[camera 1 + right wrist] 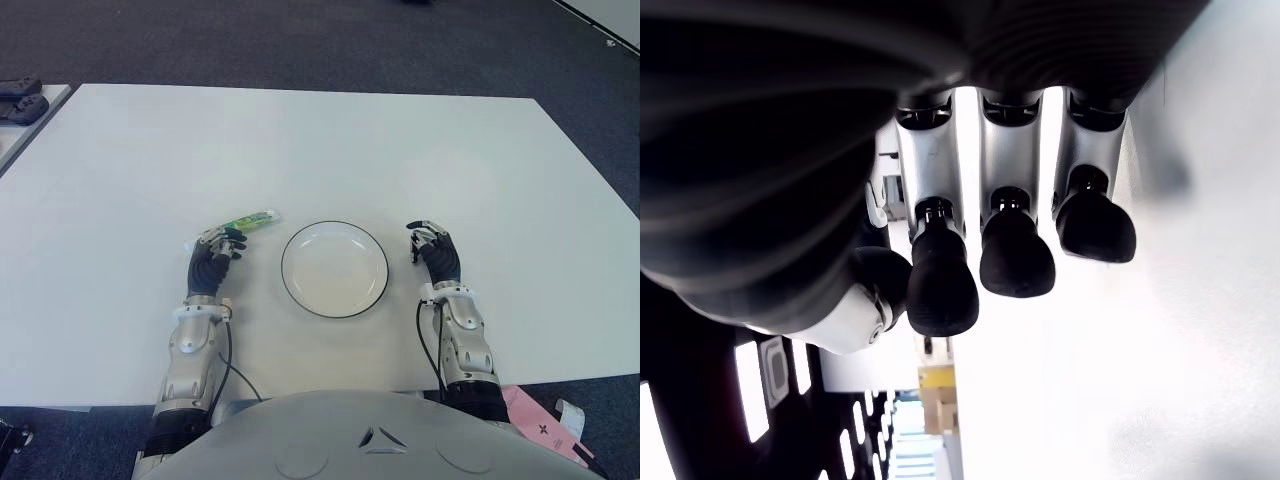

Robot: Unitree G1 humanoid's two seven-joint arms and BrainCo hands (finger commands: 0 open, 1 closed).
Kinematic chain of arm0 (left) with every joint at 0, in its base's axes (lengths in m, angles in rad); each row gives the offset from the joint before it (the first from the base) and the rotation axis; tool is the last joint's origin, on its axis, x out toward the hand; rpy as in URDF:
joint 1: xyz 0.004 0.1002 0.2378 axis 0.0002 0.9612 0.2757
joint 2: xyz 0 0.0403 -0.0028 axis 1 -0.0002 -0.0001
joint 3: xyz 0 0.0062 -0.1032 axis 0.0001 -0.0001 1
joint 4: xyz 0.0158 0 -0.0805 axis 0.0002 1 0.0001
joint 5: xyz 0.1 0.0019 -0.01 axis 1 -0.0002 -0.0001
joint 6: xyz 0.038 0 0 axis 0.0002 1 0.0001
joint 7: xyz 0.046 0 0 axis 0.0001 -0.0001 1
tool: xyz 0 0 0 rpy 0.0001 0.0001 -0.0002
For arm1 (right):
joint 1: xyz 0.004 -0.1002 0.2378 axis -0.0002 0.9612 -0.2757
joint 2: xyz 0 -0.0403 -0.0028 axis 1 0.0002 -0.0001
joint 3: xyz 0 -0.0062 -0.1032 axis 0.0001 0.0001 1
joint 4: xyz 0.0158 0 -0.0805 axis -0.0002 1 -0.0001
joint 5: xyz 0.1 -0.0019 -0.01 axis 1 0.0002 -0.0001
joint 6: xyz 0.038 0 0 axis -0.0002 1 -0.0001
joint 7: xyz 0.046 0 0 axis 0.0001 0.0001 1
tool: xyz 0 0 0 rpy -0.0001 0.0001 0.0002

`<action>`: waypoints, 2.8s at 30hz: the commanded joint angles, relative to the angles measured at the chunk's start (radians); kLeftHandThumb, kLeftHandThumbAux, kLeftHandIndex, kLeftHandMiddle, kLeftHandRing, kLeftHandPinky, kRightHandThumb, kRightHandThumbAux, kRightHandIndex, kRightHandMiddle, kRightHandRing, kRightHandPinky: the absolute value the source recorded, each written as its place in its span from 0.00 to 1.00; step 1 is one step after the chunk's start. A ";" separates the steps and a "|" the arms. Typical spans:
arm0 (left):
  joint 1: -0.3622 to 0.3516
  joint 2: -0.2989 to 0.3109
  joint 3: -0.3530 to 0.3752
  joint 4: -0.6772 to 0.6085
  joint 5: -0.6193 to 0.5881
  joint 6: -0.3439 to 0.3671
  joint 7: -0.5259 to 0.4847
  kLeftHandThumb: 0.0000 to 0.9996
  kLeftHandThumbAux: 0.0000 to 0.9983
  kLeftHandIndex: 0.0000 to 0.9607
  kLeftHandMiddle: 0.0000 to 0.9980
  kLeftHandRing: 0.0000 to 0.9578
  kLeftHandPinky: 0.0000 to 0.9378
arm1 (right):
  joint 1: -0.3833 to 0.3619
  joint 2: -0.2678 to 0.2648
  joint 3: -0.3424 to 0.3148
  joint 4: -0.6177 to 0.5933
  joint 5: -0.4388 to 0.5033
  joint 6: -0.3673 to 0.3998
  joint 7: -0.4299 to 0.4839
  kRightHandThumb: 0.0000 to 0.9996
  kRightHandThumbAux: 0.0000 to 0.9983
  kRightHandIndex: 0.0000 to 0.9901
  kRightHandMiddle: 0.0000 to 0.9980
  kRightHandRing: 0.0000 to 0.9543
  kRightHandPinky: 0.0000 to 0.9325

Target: Put the toothpaste on the table into the plate.

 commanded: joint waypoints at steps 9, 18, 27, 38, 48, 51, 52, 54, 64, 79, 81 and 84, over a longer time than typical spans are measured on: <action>0.036 0.021 0.006 -0.058 0.052 -0.056 0.021 0.84 0.68 0.45 0.46 0.52 0.53 | 0.023 0.015 0.003 0.013 0.004 0.040 -0.005 0.70 0.73 0.44 0.80 0.83 0.86; 0.069 0.042 0.007 -0.212 0.127 -0.061 0.040 0.83 0.68 0.44 0.47 0.54 0.54 | 0.022 0.013 0.002 0.021 0.012 0.032 0.009 0.70 0.73 0.44 0.80 0.83 0.85; 0.062 0.084 0.022 -0.286 0.299 -0.044 0.105 0.84 0.68 0.42 0.48 0.56 0.55 | 0.017 0.013 0.007 0.034 -0.003 0.018 0.004 0.70 0.73 0.44 0.80 0.83 0.86; 0.007 0.152 0.025 -0.309 0.624 0.027 0.255 0.84 0.68 0.41 0.49 0.55 0.54 | 0.017 0.019 0.009 0.035 -0.014 0.013 -0.007 0.70 0.73 0.44 0.80 0.84 0.85; -0.072 0.298 -0.019 -0.299 0.888 0.198 0.158 0.58 0.64 0.34 0.35 0.39 0.41 | 0.018 0.025 0.004 0.038 -0.006 0.010 -0.003 0.70 0.73 0.44 0.80 0.83 0.85; -0.083 0.333 -0.047 -0.304 0.954 0.283 0.063 0.48 0.47 0.15 0.23 0.25 0.28 | 0.022 0.027 0.004 0.034 -0.007 0.010 -0.005 0.70 0.73 0.44 0.80 0.83 0.85; -0.092 0.346 -0.058 -0.294 0.972 0.305 0.036 0.46 0.42 0.11 0.20 0.22 0.25 | 0.023 0.027 0.004 0.033 -0.008 0.010 -0.005 0.70 0.73 0.44 0.80 0.83 0.85; -0.105 0.362 -0.074 -0.277 0.991 0.329 0.014 0.45 0.34 0.06 0.11 0.11 0.13 | 0.025 0.028 0.005 0.031 -0.009 0.009 -0.005 0.70 0.73 0.44 0.80 0.83 0.85; -0.183 0.465 -0.166 -0.135 1.031 0.359 -0.014 0.46 0.16 0.00 0.00 0.00 0.00 | 0.039 0.028 0.003 0.009 -0.006 0.016 -0.002 0.70 0.73 0.44 0.80 0.83 0.85; -0.227 0.601 -0.253 -0.094 1.002 0.295 -0.079 0.46 0.12 0.00 0.00 0.00 0.00 | 0.050 0.031 0.001 -0.011 -0.010 0.040 -0.016 0.70 0.73 0.44 0.80 0.84 0.86; -0.235 0.618 -0.263 -0.087 0.987 0.273 -0.093 0.45 0.12 0.00 0.00 0.00 0.00 | 0.051 0.031 0.001 -0.012 -0.008 0.040 -0.015 0.70 0.73 0.44 0.80 0.84 0.86; -0.245 0.636 -0.275 -0.079 0.971 0.252 -0.115 0.45 0.13 0.00 0.00 0.00 0.00 | 0.051 0.031 0.001 -0.013 -0.007 0.042 -0.014 0.70 0.73 0.44 0.80 0.84 0.86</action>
